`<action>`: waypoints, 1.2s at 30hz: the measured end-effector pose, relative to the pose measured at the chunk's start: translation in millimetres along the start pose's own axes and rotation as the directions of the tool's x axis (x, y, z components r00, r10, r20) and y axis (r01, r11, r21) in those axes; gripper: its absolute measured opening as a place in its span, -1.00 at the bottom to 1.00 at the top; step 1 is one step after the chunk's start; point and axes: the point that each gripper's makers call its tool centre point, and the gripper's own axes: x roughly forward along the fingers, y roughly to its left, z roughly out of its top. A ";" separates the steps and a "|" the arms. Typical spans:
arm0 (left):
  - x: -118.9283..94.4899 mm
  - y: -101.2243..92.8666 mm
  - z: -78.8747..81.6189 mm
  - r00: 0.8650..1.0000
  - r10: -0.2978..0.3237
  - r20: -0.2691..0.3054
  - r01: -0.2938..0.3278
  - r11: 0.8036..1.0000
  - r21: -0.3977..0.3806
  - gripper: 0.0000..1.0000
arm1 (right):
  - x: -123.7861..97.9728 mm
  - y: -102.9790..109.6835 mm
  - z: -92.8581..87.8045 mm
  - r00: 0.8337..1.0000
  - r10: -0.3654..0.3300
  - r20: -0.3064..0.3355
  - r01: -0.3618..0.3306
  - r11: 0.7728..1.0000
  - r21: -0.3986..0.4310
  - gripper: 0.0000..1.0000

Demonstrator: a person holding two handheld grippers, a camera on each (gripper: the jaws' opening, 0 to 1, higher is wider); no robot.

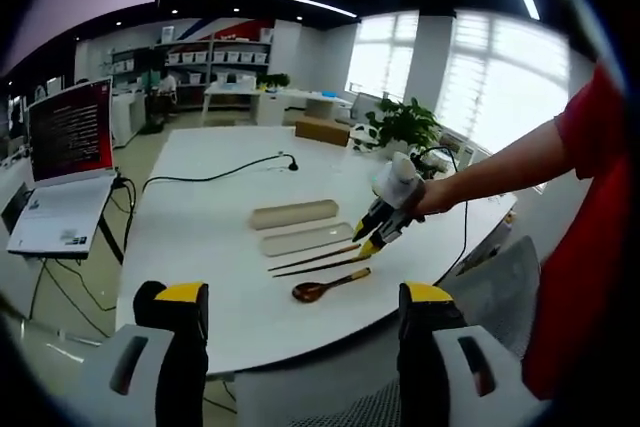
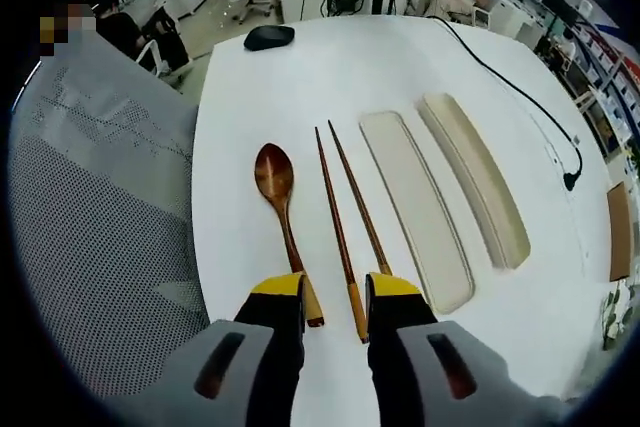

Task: Arrange the utensils inside the cutlery case until each visible utensil rests in its matching compartment.

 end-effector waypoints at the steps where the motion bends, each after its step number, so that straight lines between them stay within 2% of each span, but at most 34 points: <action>1: -0.2 -0.6 -0.2 1.000 -0.003 -0.001 0.003 1.000 -0.001 0.53 | 0.5 -1.1 -0.2 1.000 -0.001 -0.004 0.001 1.000 0.004 -0.55; 5: -1.0 0.9 -0.1 1.000 0.007 0.002 -0.007 1.000 -0.005 0.55 | 1.8 -2.1 1.5 1.000 0.007 -0.003 -0.007 1.000 0.019 -0.53; 15: -2.4 2.9 0.4 1.000 0.013 -0.004 -0.013 1.000 0.002 0.57 | 13.0 -7.6 -2.3 1.000 -0.028 -0.005 0.028 0.999 0.037 -0.58; 22: -1.3 3.3 0.3 1.000 0.012 -0.012 -0.012 1.000 0.006 0.57 | 16.7 -3.5 3.5 1.000 -0.013 -0.002 0.013 1.000 0.006 -0.61; 26: -1.3 1.9 0.8 1.000 0.006 -0.015 -0.006 1.000 0.011 0.57 | 21.9 -0.2 0.4 1.000 -0.007 -0.016 0.007 0.999 -0.033 -0.64; 36: -3.7 8.4 -7.5 0.999 0.026 -0.022 -0.027 1.000 -0.012 0.56 | 34.9 1.1 0.5 0.999 0.019 -0.040 -0.021 0.999 -0.045 -0.66</action>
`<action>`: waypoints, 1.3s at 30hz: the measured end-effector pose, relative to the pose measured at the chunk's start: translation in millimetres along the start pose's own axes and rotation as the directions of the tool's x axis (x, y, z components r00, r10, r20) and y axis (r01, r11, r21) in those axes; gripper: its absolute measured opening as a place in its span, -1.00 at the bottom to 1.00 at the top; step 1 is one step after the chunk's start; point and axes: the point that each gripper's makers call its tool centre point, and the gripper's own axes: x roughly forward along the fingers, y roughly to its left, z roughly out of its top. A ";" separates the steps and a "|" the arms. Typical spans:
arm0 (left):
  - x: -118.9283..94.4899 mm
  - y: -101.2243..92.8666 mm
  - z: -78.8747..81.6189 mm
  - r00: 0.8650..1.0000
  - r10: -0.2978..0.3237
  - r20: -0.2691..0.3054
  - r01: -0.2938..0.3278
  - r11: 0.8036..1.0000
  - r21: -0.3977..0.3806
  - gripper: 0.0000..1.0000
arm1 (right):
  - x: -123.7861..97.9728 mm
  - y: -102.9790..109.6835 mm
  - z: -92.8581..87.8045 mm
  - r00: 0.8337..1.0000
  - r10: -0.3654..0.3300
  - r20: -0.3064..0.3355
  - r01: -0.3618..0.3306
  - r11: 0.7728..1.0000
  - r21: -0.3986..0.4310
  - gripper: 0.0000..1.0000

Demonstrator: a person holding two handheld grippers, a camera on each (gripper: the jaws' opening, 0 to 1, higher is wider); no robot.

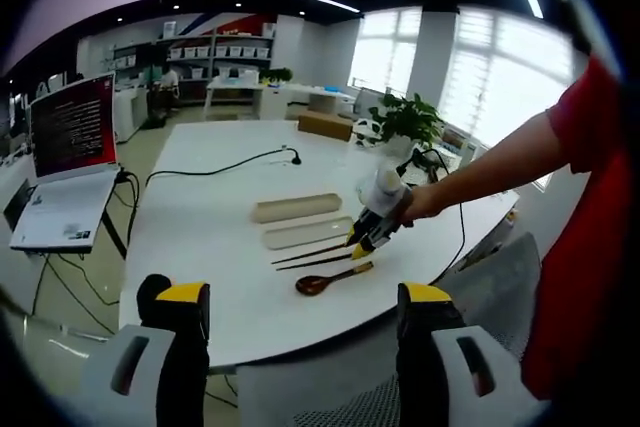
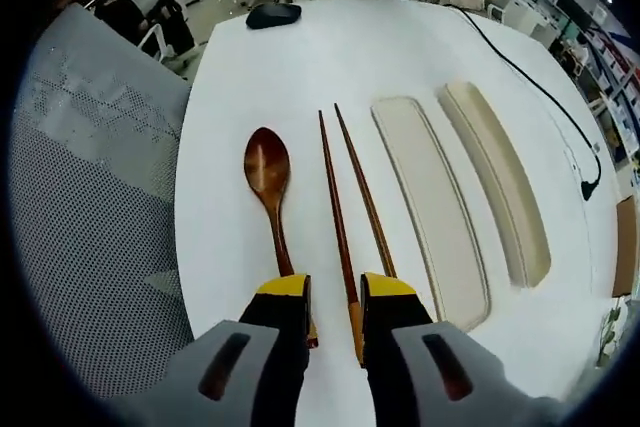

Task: Arrange the utensils inside the cutlery case until each visible utensil rests in its matching compartment.

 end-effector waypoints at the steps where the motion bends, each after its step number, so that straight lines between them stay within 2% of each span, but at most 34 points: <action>1: -0.3 0.7 -0.5 1.000 0.003 0.003 -0.003 1.000 -0.004 0.56 | 0.8 -0.5 1.6 1.000 0.004 0.000 -0.004 1.000 0.004 -0.66; 10: 0.8 2.6 -6.6 1.000 0.013 -0.002 -0.013 0.999 -0.029 0.56 | 9.4 1.5 5.7 1.000 0.012 -0.020 -0.012 1.000 -0.025 -0.68; 13: 0.9 3.7 -8.2 1.000 0.018 -0.004 -0.018 0.999 -0.037 0.56 | 12.4 -3.4 5.3 0.999 -0.006 -0.034 0.005 0.999 -0.032 -0.65; 15: 0.2 4.3 -9.0 1.000 0.019 -0.002 -0.019 0.999 -0.041 0.56 | 14.1 -2.8 1.6 0.998 0.007 -0.058 -0.007 1.000 -0.001 -0.68; 27: -3.6 11.3 -14.7 0.999 0.043 -0.006 -0.043 0.997 -0.063 0.56 | 19.6 -4.6 -4.8 0.994 0.013 -0.109 -0.019 0.998 -0.055 -0.75; 34: -1.1 9.5 -14.5 0.999 0.037 -0.007 -0.037 0.997 -0.065 0.56 | 23.4 -4.6 -12.3 0.990 0.015 -0.140 -0.023 0.998 -0.054 -0.80; 36: -0.2 9.6 -14.3 0.999 0.037 -0.008 -0.037 0.997 -0.061 0.56 | 24.8 -4.0 -12.8 0.990 0.012 -0.141 -0.024 0.996 -0.084 -0.81; 39: 0.5 9.0 -13.1 0.999 0.034 -0.003 -0.034 0.997 -0.062 0.56 | 24.0 -3.3 -12.0 0.989 0.009 -0.146 -0.019 0.998 -0.067 -0.84</action>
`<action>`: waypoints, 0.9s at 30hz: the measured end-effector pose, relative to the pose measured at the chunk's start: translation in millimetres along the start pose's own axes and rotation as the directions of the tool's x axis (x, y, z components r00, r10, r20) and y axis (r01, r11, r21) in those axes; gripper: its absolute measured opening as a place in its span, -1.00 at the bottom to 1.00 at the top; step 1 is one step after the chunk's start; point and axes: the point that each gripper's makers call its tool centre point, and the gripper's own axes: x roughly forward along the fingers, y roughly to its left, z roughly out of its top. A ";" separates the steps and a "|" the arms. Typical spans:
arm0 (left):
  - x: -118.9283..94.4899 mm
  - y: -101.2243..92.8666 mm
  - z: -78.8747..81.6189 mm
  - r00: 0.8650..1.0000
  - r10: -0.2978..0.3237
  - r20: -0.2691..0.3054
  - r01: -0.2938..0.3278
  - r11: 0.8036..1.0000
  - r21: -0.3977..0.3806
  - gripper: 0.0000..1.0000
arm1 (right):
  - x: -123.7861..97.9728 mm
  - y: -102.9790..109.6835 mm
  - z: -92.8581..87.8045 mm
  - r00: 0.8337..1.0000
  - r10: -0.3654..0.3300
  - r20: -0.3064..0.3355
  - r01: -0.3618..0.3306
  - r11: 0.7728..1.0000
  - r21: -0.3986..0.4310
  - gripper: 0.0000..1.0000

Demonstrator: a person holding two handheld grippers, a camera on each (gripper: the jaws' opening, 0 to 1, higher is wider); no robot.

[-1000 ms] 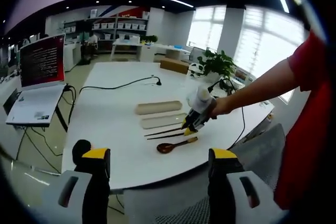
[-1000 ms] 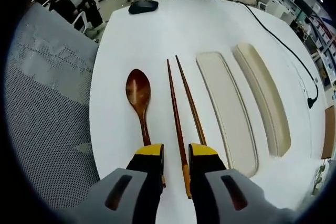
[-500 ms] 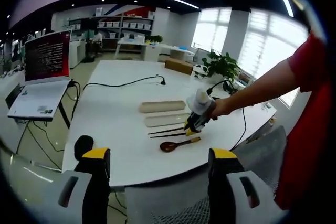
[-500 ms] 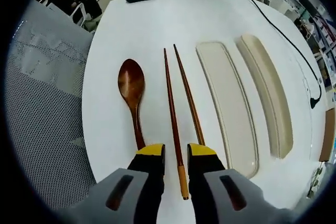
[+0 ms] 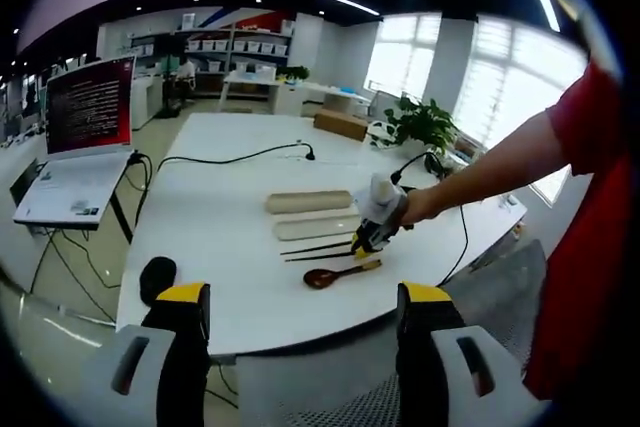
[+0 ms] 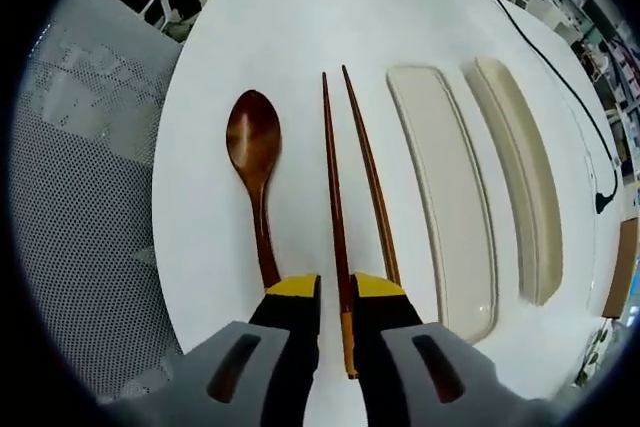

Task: Arrange the utensils inside the cutlery case until each visible utensil rests in its matching compartment.

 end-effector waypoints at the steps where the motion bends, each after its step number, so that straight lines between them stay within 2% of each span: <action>1: 0.1 -0.4 -0.1 1.000 -0.002 0.000 0.002 1.000 -0.001 0.56 | -0.1 0.4 0.3 1.000 0.000 -0.001 0.000 1.000 -0.002 -0.87; 4: 0.6 -1.8 -2.5 1.000 -0.004 -0.006 0.004 1.000 -0.005 0.56 | 1.0 0.5 2.2 1.000 -0.009 -0.014 0.009 0.999 -0.035 -0.97; 10: 0.4 -5.5 -7.6 1.000 -0.019 -0.013 0.019 1.000 -0.009 0.56 | 1.5 1.1 1.9 0.999 0.004 -0.032 -0.006 0.999 -0.038 -0.98; 12: 0.2 -5.8 -7.7 1.000 -0.021 -0.010 0.021 1.000 -0.009 0.56 | 1.6 1.1 2.6 0.999 0.012 -0.039 -0.013 1.000 -0.015 -0.98; 16: 0.4 -4.2 -8.1 1.000 -0.019 -0.016 0.019 1.000 -0.001 0.56 | 1.4 5.0 1.1 0.997 0.034 -0.062 -0.037 0.998 -0.049 -0.99; 22: 2.0 -4.0 -2.7 1.000 -0.022 -0.007 0.022 1.000 0.007 0.56 | -6.7 4.0 5.4 0.998 0.055 -0.026 -0.055 0.998 0.010 -0.99; 27: 3.2 -7.5 -0.9 0.999 -0.032 -0.007 0.032 0.999 0.019 0.56 | -12.3 3.1 4.4 0.998 0.045 -0.034 -0.046 0.999 -0.005 -0.99</action>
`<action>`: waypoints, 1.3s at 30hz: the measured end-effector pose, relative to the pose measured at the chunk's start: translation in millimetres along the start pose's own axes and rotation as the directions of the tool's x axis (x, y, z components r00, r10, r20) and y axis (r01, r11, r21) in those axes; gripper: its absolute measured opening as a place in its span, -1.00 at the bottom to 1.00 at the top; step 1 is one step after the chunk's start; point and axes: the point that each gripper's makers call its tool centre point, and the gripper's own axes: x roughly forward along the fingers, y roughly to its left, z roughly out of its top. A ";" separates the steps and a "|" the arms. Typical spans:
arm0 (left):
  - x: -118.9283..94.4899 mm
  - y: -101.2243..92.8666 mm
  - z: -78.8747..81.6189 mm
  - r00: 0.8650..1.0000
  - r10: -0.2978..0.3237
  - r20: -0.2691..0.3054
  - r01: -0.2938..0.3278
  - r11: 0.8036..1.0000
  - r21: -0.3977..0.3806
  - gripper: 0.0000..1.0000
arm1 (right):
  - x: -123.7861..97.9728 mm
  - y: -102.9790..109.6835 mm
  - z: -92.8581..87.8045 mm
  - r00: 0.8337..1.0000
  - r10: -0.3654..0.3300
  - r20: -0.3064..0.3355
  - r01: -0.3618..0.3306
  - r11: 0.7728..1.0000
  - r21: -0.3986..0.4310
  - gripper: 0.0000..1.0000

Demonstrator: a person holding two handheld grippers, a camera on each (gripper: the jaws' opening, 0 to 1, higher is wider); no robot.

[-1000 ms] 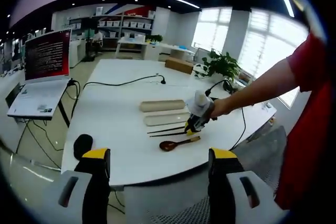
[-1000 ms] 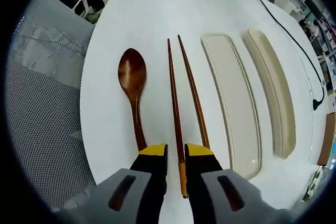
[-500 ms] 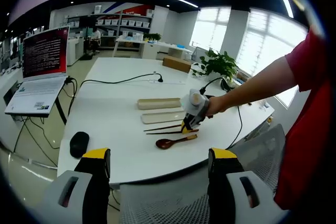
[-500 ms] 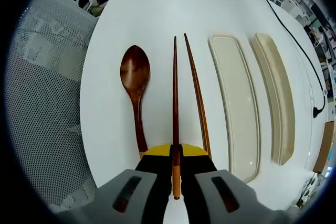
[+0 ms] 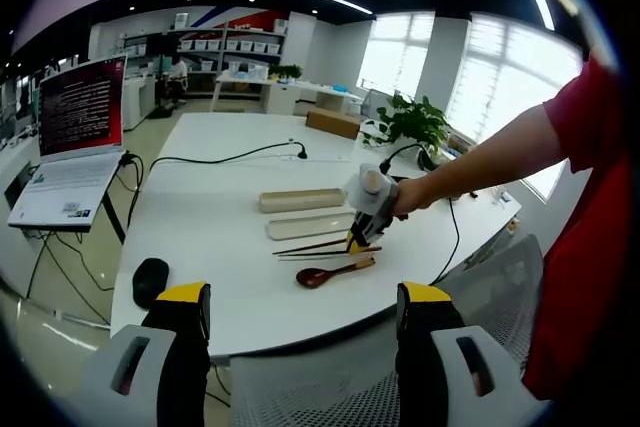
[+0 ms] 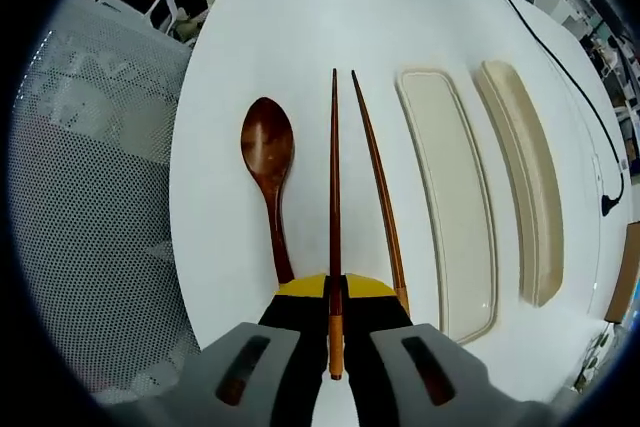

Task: Arrange the utensils inside the cutlery case until each visible utensil rests in its matching compartment.

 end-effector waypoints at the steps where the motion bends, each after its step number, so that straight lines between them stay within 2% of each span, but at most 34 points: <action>1: -0.4 -0.7 1.0 1.000 -0.002 0.002 0.002 1.000 0.004 0.56 | -1.7 -0.4 0.4 1.000 -0.003 0.000 0.003 1.000 -0.001 -0.99; 6: -3.9 -1.6 1.1 1.000 0.003 0.012 -0.003 1.000 0.006 0.56 | -12.4 1.3 3.3 1.000 -0.006 0.017 0.006 1.000 0.010 -0.99; 8: -3.0 -2.1 -3.3 1.000 -0.005 -0.003 0.005 1.000 0.008 0.56 | -17.0 2.7 4.6 1.000 -0.008 0.027 0.007 1.000 0.012 -0.99; 10: -4.2 5.7 -2.2 0.999 0.032 0.000 -0.032 0.999 0.014 0.55 | -21.0 3.2 5.6 0.999 -0.011 0.035 0.011 1.000 0.009 -0.99; 14: -7.2 4.1 3.3 1.000 0.018 0.021 -0.018 1.000 0.006 0.56 | -31.4 1.6 3.3 0.999 -0.021 0.026 0.021 1.000 0.012 -0.99; 21: -5.8 3.3 -0.1 1.000 0.020 0.002 -0.020 1.000 0.017 0.55 | -50.0 -0.8 3.9 0.998 -0.041 0.056 0.040 0.999 0.019 -0.99; 30: -0.5 -4.6 9.9 1.000 -0.005 0.013 0.005 0.999 0.043 0.54 | -55.9 0.2 0.2 0.998 -0.037 0.058 0.036 0.999 0.027 -0.99; 37: -2.0 -0.9 7.0 1.000 -0.006 0.005 0.006 0.999 0.043 0.53 | -54.6 6.9 -3.0 0.999 -0.020 0.040 0.020 1.000 0.004 -0.99; 39: -2.9 0.6 2.1 1.000 0.003 -0.007 -0.003 1.000 0.018 0.53 | -56.7 6.1 -3.8 0.999 -0.020 0.031 0.020 1.000 0.000 -0.99</action>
